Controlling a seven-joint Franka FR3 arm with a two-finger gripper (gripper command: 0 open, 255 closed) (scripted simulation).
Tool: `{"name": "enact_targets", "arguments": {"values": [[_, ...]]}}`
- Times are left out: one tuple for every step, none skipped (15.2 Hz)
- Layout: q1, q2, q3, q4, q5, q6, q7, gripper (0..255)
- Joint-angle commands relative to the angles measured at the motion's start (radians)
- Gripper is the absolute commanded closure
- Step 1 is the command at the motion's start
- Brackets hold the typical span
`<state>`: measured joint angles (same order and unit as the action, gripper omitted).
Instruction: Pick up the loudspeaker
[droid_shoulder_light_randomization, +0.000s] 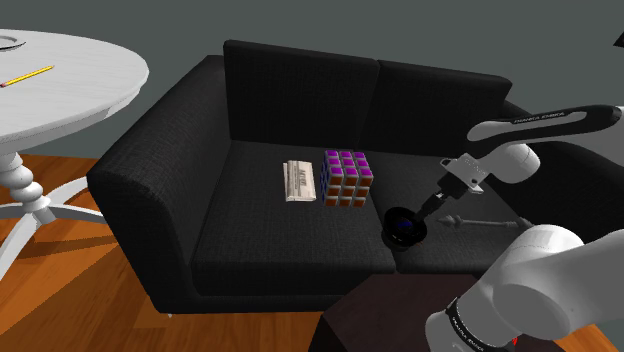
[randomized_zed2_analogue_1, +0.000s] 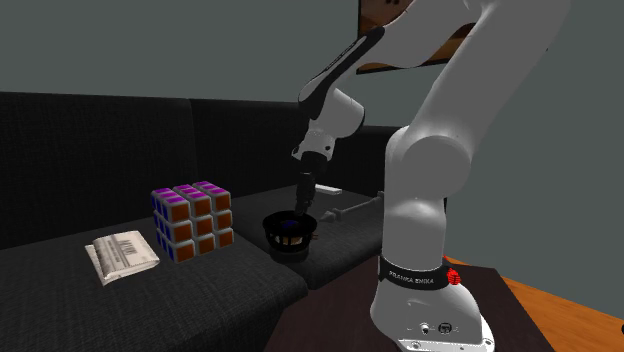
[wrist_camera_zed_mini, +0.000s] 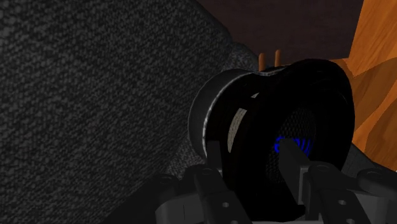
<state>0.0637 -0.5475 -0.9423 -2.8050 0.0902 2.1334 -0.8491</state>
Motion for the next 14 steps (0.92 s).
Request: {"name": "enact_targets", "arguments": {"values": [[0.001, 0.003, -0.001, -0.003, 0.0, 0.005, -0.002, 255], [-0.01, -0.011, 0.011, 0.001, -0.006, -0.011, 0.01, 255], [-0.019, -0.025, 0.023, 0.005, -0.011, -0.027, 0.022, 255], [-0.028, -0.038, 0.035, 0.009, -0.015, -0.042, 0.033, 255], [-0.037, -0.051, 0.046, 0.014, -0.019, -0.058, 0.044, 255], [-0.044, -0.063, 0.057, 0.019, -0.022, -0.074, 0.054, 255], [-0.051, -0.075, 0.067, 0.024, -0.025, -0.089, 0.064, 255], [-0.058, -0.087, 0.077, 0.03, -0.027, -0.104, 0.074, 255], [-0.064, -0.098, 0.087, 0.035, -0.028, -0.12, 0.083, 255], [-0.069, -0.109, 0.097, 0.041, -0.03, -0.135, 0.092, 255], [-0.074, -0.119, 0.106, 0.048, -0.031, -0.15, 0.101, 255], [-0.079, -0.13, 0.114, 0.054, -0.031, -0.165, 0.11, 255], [-0.083, -0.139, 0.123, 0.061, -0.032, -0.179, 0.119, 255], [-0.086, -0.148, 0.131, 0.068, -0.032, -0.194, 0.127, 255]]}}
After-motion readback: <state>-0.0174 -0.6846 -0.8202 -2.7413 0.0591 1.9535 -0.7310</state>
